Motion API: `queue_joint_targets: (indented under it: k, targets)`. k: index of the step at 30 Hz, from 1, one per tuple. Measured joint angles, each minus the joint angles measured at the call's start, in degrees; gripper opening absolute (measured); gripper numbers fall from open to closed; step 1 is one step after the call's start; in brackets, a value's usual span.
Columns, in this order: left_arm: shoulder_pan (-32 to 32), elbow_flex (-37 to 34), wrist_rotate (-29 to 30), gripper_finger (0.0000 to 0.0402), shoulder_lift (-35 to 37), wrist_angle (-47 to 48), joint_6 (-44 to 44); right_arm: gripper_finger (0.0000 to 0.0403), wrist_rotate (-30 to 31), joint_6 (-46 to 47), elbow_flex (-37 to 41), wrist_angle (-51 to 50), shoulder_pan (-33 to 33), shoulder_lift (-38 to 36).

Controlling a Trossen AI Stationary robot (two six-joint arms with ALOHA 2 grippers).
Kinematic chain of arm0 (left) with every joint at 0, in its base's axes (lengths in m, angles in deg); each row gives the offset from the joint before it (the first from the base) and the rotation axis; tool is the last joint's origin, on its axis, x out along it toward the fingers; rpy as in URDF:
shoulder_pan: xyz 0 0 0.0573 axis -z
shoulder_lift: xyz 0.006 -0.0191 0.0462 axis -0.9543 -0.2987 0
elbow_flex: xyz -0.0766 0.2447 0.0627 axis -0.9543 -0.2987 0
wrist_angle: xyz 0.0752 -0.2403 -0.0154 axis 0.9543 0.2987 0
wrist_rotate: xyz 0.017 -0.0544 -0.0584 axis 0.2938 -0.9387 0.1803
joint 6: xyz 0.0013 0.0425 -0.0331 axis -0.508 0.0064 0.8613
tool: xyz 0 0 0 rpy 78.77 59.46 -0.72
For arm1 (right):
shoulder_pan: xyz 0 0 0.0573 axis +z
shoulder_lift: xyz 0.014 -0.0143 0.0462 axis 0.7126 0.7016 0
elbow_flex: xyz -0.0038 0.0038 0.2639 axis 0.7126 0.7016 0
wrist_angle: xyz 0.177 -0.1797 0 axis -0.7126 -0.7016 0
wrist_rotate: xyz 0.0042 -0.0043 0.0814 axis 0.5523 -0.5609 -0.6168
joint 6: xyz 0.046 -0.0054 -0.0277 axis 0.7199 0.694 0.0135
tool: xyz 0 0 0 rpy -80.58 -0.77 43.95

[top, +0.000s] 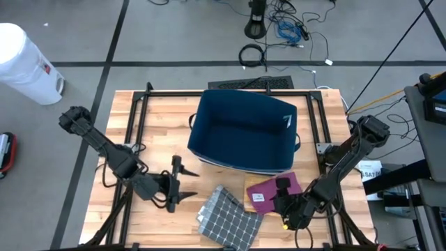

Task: Fold towel
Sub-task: Prepare the blue bin, then stack the stacked towels on the gray towel

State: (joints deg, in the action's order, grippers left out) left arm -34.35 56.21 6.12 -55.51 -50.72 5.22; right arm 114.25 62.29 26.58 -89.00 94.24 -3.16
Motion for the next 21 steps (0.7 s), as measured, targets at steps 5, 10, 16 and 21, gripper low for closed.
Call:
queue_joint_targets:
  k: [5,10,16,21]
  targets:
    - [2.4,-0.01,0.27,0.0291,-0.33,1.63,5.28,0.0188,-0.08,1.02,0.0,1.02,1.83,3.07]
    - [2.75,-0.02,0.29,0.0291,-2.03,2.0,7.34,0.0224,0.12,1.24,-0.04,4.24,2.31,7.0]
    - [1.71,-0.02,-0.1,0.0291,-5.23,2.04,8.51,0.0269,0.27,1.04,-0.04,3.59,1.66,12.5]
    - [0.45,-0.02,-3.05,0.0291,-8.1,2.02,10.34,0.0286,1.24,1.78,-0.33,4.39,1.11,15.1]
